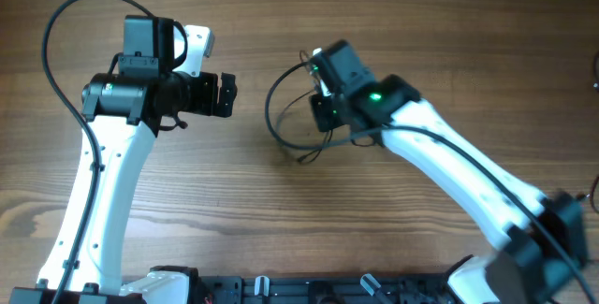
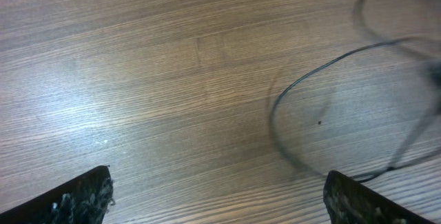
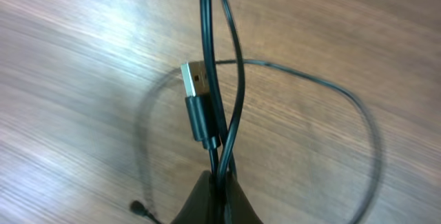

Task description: Untangle cables

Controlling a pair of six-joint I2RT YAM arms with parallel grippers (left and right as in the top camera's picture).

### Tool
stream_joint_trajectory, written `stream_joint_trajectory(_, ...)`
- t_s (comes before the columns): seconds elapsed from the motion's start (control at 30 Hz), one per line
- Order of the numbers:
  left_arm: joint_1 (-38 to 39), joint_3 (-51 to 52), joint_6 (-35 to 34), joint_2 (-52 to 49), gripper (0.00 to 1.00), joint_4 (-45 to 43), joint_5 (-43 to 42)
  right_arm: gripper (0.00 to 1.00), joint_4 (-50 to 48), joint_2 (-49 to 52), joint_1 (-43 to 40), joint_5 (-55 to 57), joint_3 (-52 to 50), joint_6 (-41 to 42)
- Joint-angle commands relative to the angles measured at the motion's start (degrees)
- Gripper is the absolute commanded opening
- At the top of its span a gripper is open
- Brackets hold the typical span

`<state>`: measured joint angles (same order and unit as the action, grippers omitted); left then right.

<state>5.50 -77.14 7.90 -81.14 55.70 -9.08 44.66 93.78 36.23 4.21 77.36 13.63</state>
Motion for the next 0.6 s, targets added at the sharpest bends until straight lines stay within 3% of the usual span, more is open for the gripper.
stream_joint_trajectory(0.0, -0.2, 0.3, 0.7, 1.0, 1.00, -0.2, -1.7, 0.04, 3.9, -5.6, 0.1, 4.3, 0.8, 2.6)
stream_joint_trajectory(0.3, 0.1, 0.3, 0.7, 1.0, 1.00, -1.2, -5.6, 0.04, 13.9, -14.7, -2.6, 8.7, 0.9, 8.0)
stream_joint_trajectory(0.57, 0.8, 0.3, 0.7, 1.0, 1.00, -0.5, -10.9, 0.04, 13.0, -21.2, -14.5, 9.5, 0.9, 7.3)
